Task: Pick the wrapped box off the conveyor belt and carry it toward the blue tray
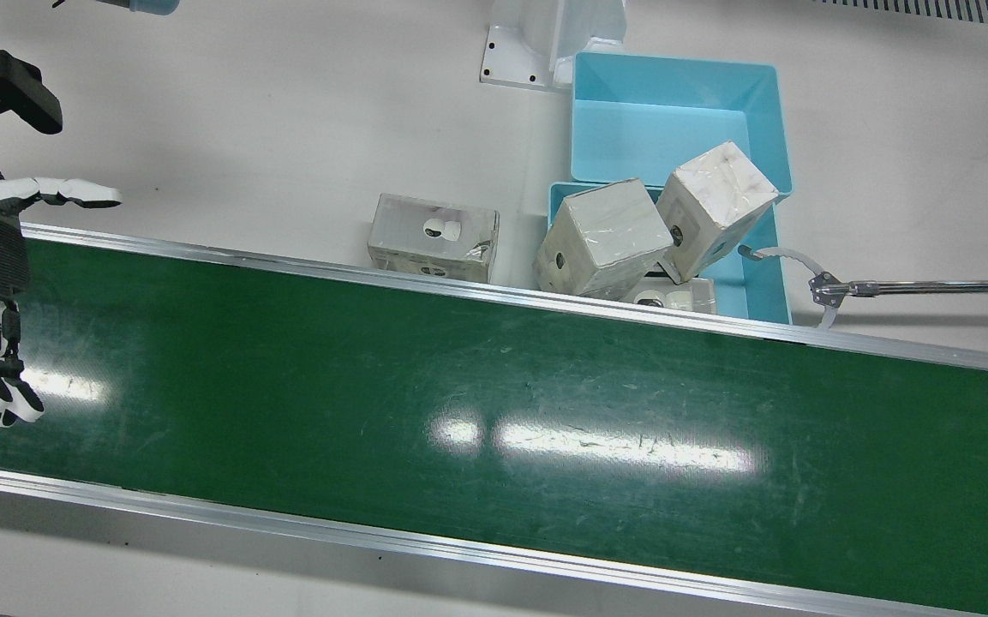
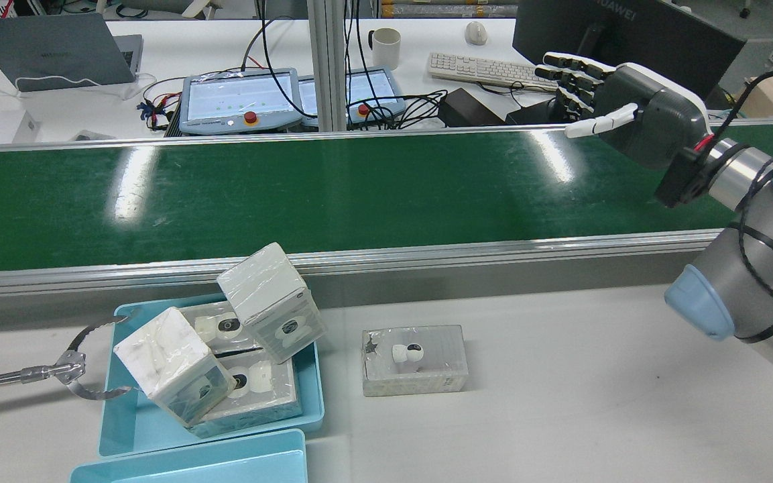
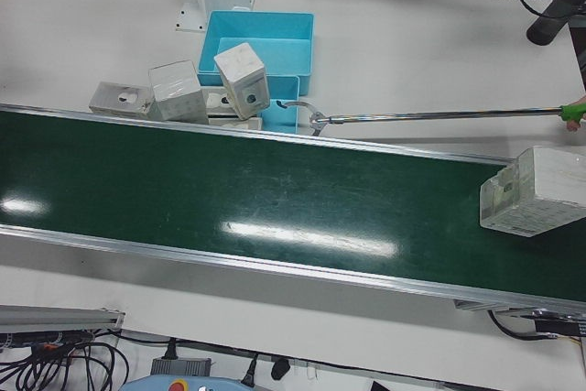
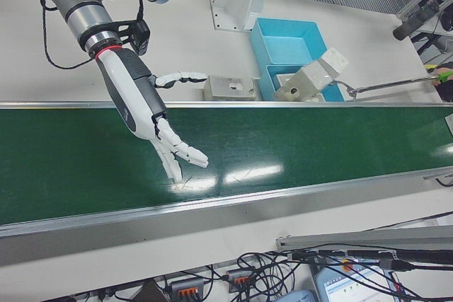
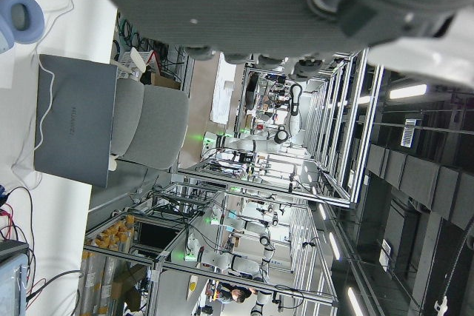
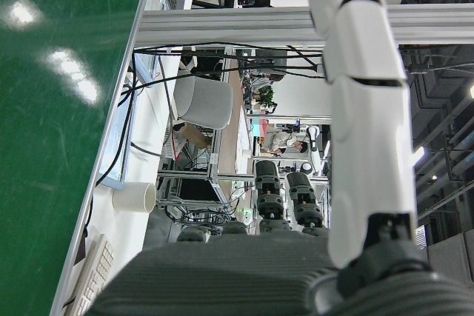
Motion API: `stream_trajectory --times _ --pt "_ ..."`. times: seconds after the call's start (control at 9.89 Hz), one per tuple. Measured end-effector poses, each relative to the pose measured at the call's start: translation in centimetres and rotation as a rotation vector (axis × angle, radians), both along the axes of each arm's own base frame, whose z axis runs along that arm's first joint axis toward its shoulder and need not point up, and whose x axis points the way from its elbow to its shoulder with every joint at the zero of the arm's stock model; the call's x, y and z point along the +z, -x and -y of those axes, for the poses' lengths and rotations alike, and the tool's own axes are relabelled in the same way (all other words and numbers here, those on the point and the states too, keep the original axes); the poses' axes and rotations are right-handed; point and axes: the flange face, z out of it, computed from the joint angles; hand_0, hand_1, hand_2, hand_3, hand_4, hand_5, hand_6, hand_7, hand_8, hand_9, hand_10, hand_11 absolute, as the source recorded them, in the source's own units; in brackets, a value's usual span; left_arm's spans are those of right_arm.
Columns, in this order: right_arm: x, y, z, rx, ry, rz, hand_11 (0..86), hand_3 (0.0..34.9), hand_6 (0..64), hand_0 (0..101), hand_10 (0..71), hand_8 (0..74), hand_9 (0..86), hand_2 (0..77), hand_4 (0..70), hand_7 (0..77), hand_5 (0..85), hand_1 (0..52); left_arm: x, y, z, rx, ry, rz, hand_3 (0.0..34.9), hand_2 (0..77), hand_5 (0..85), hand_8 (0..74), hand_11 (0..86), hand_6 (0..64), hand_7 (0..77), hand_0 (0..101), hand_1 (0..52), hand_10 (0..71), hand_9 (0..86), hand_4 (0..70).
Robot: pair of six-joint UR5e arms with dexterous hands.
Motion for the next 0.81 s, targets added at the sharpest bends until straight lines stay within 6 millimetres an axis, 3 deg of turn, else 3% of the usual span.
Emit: stream_trajectory --times 0.1,0.4,0.61,0.81 --pt "-0.1 0.1 0.0 -0.002 -0.008 0.002 1.6 1.1 2.2 49 0.0 0.0 2.2 13.1 4.4 12.5 13.6 17.5 0.0 0.0 0.0 0.000 0.000 0.000 0.0 0.5 0.5 0.5 0.0 0.0 0.5 0 0.0 0.5 0.0 0.0" --pt "0.0 0.6 0.0 -0.005 -0.017 -0.007 1.6 1.5 2.2 49 0.0 0.0 2.2 13.1 6.0 14.2 15.3 17.5 0.0 0.0 0.0 0.000 0.000 0.000 0.0 1.1 1.1 0.5 0.0 0.0 0.5 0 0.0 0.5 0.0 0.0" --pt "-0.1 1.2 -0.1 -0.014 -0.022 -0.011 1.6 1.8 3.3 48 0.0 0.0 2.2 5.5 6.0 16.4 15.3 14.2 0.0 0.0 0.0 0.000 0.000 0.000 0.0 1.1 0.5 0.5 0.0 0.0 0.5 0 0.0 0.5 0.0 0.0" --pt "-0.4 1.9 -0.4 -0.026 -0.028 -0.009 1.6 2.3 1.6 48 0.0 0.0 2.2 6.5 6.0 14.7 15.3 14.2 0.0 0.0 0.0 0.000 0.000 0.000 0.0 1.1 1.1 0.5 0.0 0.0 0.5 0 0.0 0.5 0.0 0.0"
